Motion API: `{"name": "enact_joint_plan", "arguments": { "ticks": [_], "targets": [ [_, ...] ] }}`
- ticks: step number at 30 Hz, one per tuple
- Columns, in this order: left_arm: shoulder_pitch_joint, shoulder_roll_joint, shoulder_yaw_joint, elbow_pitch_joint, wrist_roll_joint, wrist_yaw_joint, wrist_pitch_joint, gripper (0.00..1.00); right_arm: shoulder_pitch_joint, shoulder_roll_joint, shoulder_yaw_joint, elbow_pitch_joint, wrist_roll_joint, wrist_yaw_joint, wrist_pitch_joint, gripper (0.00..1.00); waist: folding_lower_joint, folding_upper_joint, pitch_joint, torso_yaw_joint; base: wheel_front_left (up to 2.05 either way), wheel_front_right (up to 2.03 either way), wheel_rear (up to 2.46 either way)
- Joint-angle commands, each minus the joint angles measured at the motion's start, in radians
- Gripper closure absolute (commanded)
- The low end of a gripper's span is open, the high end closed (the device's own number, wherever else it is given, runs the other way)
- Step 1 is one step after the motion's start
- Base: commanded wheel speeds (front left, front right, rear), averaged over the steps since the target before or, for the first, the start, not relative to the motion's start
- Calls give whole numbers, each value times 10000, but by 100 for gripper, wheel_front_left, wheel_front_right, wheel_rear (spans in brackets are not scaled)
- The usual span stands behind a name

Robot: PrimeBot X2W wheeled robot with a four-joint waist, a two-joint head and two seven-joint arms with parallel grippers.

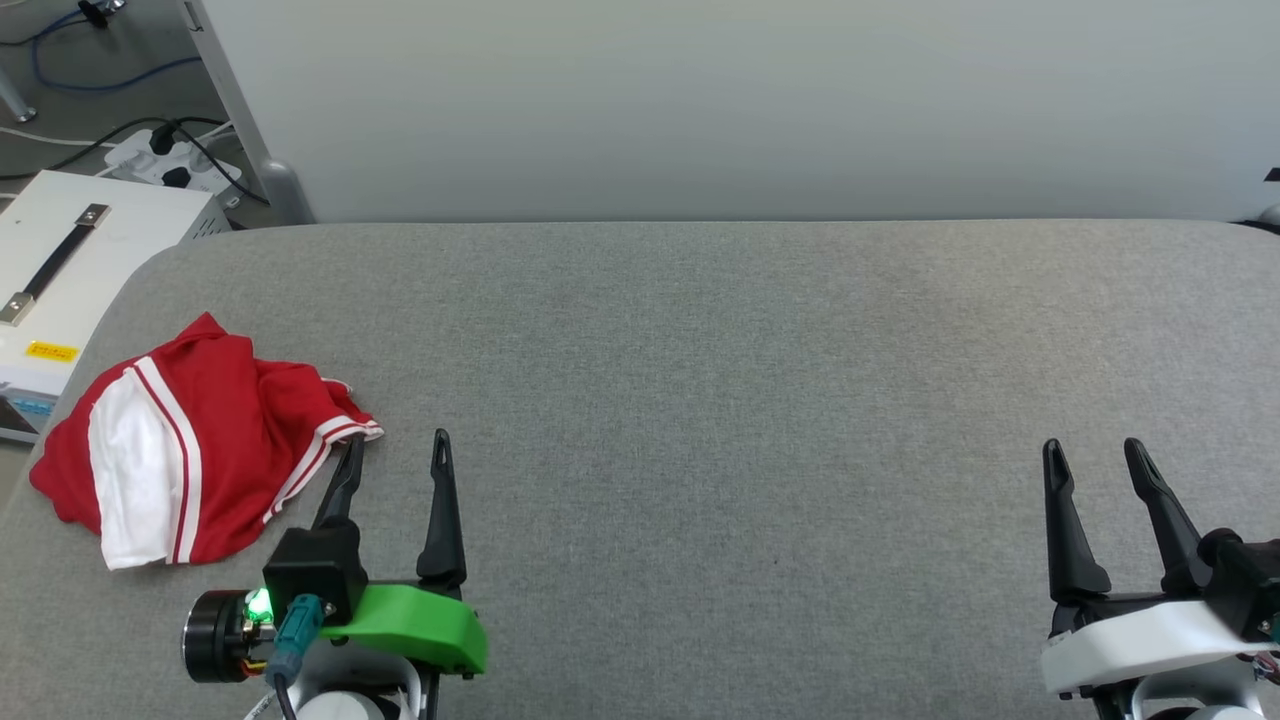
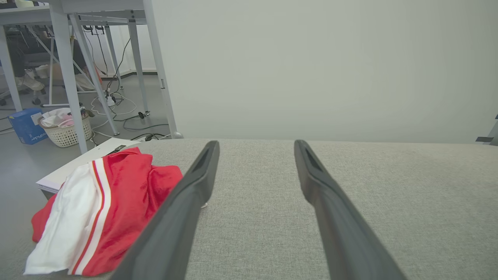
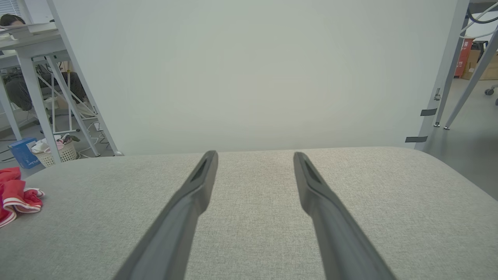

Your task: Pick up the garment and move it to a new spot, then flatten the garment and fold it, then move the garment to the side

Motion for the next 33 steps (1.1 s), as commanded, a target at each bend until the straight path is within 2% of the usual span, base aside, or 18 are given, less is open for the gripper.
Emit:
{"name": "enact_joint_plan", "arguments": {
  "ticks": [1,17,33],
  "targets": [
    [159,-30,-48,24,-68,33,-113,0,106,5,-48,-51,138,-5,-113,0,0,0,12,7,0,0,0],
    [181,-36,-244,99,-199,112,-443,0,254,7,-115,-91,327,-6,-439,0,-1,0,58,39,0,0,0],
    [216,-42,-409,246,-157,170,-777,0,408,8,-109,-60,-161,-7,-769,0,-1,0,86,44,0,0,0]
  ]
}}
